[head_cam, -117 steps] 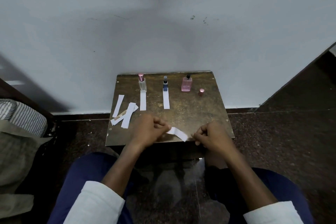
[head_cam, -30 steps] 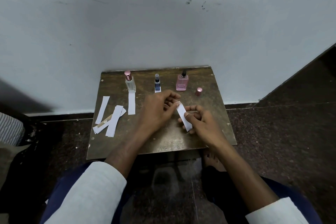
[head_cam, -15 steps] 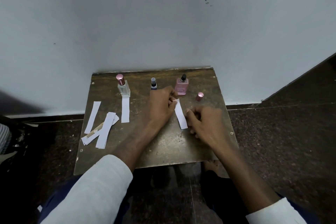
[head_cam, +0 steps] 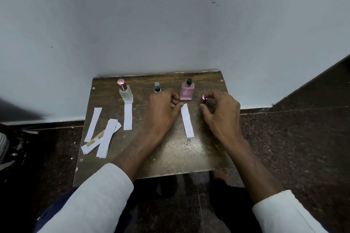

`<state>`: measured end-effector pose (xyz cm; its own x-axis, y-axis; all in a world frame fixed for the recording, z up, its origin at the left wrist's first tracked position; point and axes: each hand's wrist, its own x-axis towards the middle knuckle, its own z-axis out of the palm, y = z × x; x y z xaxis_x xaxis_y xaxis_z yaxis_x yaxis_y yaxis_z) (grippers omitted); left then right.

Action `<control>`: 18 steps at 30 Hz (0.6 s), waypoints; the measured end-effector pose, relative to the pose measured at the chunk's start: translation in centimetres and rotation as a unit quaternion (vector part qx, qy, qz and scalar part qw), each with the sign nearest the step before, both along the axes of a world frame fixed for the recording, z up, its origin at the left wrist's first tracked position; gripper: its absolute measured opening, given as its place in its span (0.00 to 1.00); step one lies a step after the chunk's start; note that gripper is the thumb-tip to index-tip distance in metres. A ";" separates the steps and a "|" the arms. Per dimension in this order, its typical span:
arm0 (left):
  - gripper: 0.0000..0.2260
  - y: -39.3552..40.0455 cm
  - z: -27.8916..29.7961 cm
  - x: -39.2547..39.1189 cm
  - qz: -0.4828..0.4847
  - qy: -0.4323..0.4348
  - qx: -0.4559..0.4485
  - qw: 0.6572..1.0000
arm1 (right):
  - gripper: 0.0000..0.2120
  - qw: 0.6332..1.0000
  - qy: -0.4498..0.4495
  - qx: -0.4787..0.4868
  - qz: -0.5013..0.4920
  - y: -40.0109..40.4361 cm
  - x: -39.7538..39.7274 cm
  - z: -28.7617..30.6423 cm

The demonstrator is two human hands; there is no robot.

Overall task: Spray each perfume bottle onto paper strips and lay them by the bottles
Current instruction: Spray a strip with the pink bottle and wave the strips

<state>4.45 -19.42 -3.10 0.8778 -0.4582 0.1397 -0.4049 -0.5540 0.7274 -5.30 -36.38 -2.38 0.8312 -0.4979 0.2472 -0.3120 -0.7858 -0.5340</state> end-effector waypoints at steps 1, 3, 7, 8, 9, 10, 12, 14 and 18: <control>0.06 0.1 0.1 0.0 0.004 -0.005 -0.003 1.000 | 0.11 1.000 -0.001 -0.003 -0.004 -0.2 0.2 -0.1; 0.05 0.1 0.3 -0.1 0.011 -0.017 -0.006 1.000 | 0.11 1.000 -0.011 -0.006 -0.007 -0.7 0.7 -0.1; 0.06 -0.2 0.6 -0.5 0.025 -0.040 -0.017 0.999 | 0.11 1.000 0.002 0.010 0.021 -1.2 1.5 -0.4; 0.08 -0.3 0.6 -0.5 0.028 -0.043 -0.019 0.999 | 0.09 1.000 0.002 0.011 0.029 -1.2 1.5 -0.4; 0.10 -0.3 0.7 -0.6 0.032 -0.045 -0.018 0.998 | 0.07 0.999 -0.004 0.013 0.031 -1.2 1.6 -0.2; 0.13 -0.4 0.7 -0.6 0.036 -0.047 -0.014 0.998 | 0.06 0.999 -0.024 0.019 0.027 -1.0 1.7 0.1; 0.19 -0.6 0.7 -0.5 0.038 -0.049 -0.007 0.998 | 0.05 0.993 -0.109 0.034 0.010 -0.4 1.9 1.2; 0.24 -0.9 0.8 -0.4 0.031 -0.043 -0.013 0.999 | 0.08 0.976 -0.210 0.057 0.008 0.4 2.1 2.7; 0.28 -1.5 0.9 -0.4 0.030 -0.029 -0.055 0.998 | 0.08 0.963 -0.257 0.034 0.071 1.2 3.1 2.9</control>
